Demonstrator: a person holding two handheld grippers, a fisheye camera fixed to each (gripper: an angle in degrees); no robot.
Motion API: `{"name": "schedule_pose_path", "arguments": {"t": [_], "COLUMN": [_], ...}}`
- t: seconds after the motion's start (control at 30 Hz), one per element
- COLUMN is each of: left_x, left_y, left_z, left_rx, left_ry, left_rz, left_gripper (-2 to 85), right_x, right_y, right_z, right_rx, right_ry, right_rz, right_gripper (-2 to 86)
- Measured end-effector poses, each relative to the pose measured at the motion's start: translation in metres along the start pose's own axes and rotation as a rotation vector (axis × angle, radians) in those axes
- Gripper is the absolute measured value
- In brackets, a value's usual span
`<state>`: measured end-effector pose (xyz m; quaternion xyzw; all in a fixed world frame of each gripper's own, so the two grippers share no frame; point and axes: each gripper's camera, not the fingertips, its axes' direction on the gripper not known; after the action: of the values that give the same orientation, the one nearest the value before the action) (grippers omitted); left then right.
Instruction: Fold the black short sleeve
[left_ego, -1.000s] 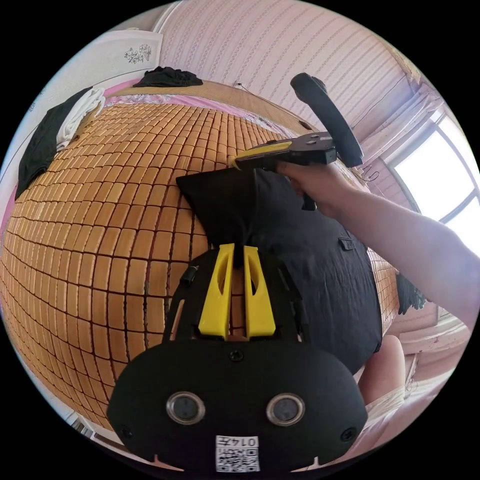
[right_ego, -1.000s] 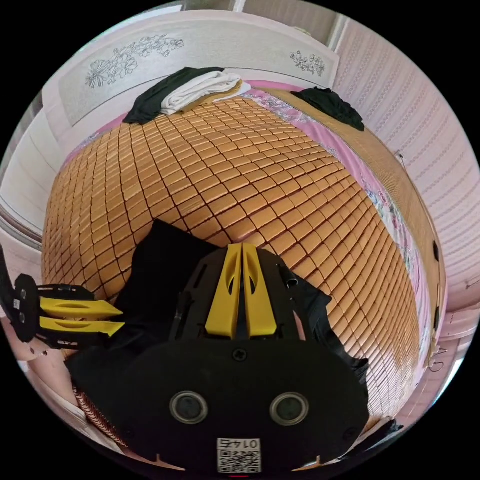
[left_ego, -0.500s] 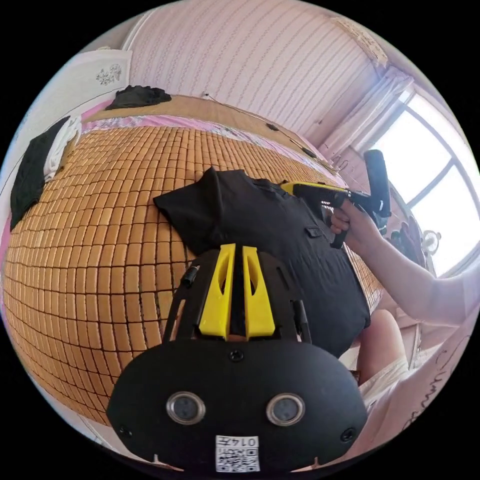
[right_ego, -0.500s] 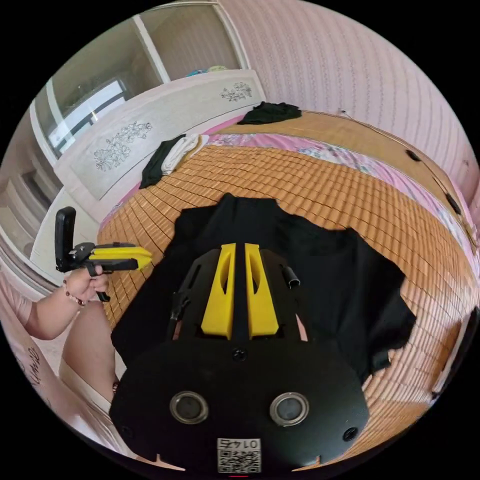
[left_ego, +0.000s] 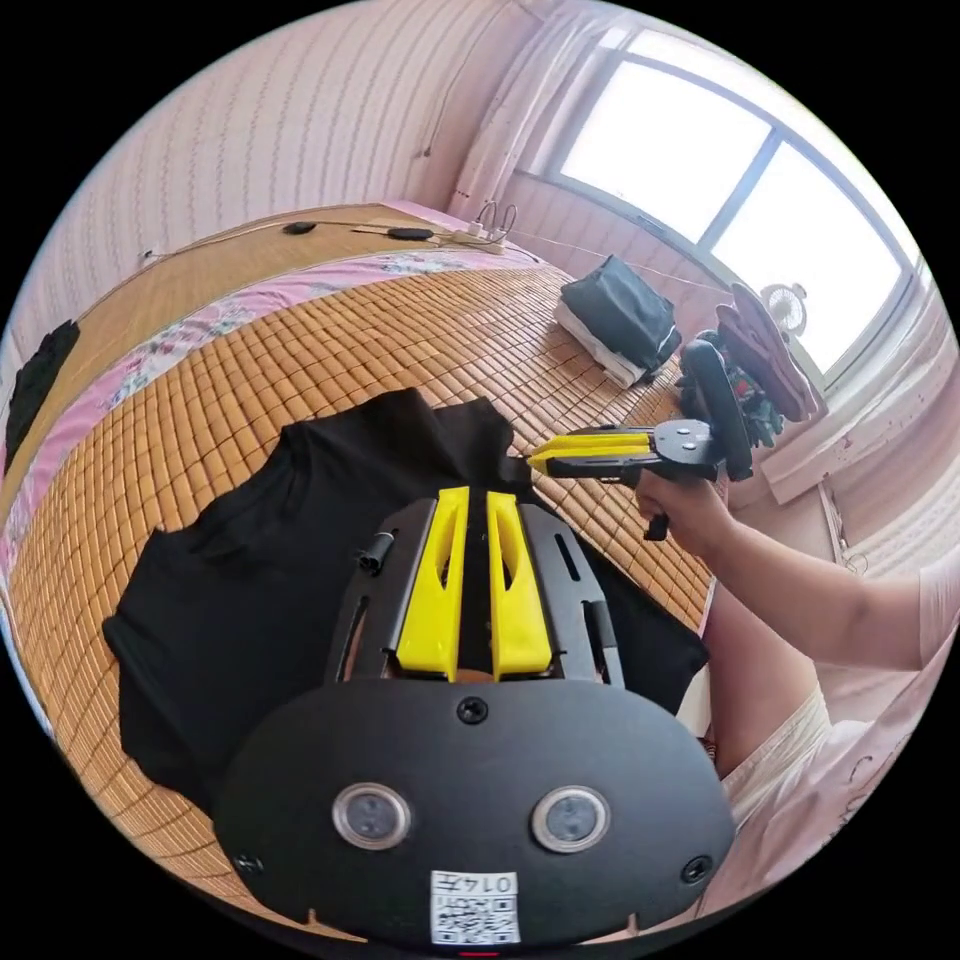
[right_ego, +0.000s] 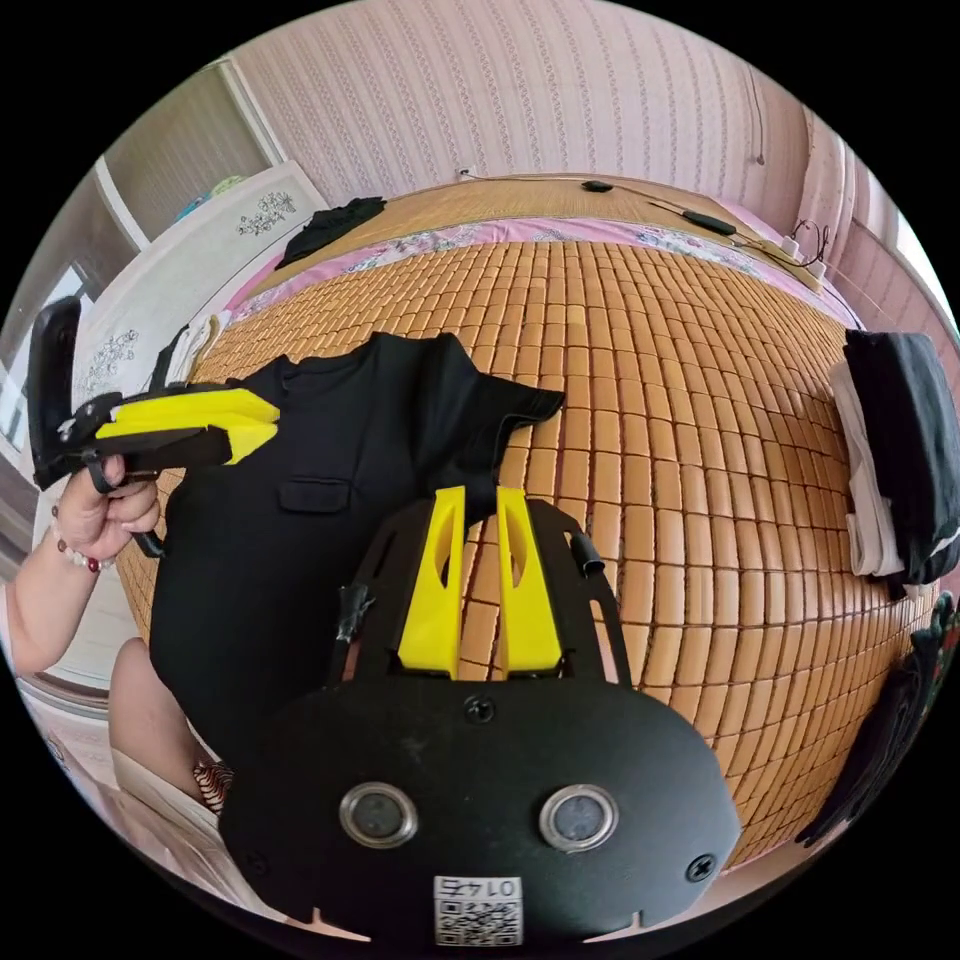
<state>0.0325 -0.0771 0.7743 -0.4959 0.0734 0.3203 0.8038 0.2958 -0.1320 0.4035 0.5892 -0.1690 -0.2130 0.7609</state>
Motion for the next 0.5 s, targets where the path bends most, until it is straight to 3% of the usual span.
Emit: {"name": "schedule_pose_path", "arguments": {"t": [0.2, 0.43, 0.5], "left_x": [0.017, 0.019, 0.017], "left_y": [-0.07, -0.103, -0.107], "left_z": [0.055, 0.123, 0.123], "left_rx": [-0.077, -0.175, -0.124], "left_ry": [-0.032, -0.111, -0.126], "left_rz": [0.07, 0.071, 0.048], "left_gripper": [4.3, 1.5, 0.0], "right_x": [0.031, 0.036, 0.038], "right_y": [0.035, 0.074, 0.084], "right_z": [-0.001, -0.011, -0.013], "right_rx": [0.002, 0.008, 0.026], "right_ry": [-0.067, 0.012, 0.021], "right_rz": [0.02, -0.039, -0.031], "right_gripper": [0.2, -0.2, -0.2]}}
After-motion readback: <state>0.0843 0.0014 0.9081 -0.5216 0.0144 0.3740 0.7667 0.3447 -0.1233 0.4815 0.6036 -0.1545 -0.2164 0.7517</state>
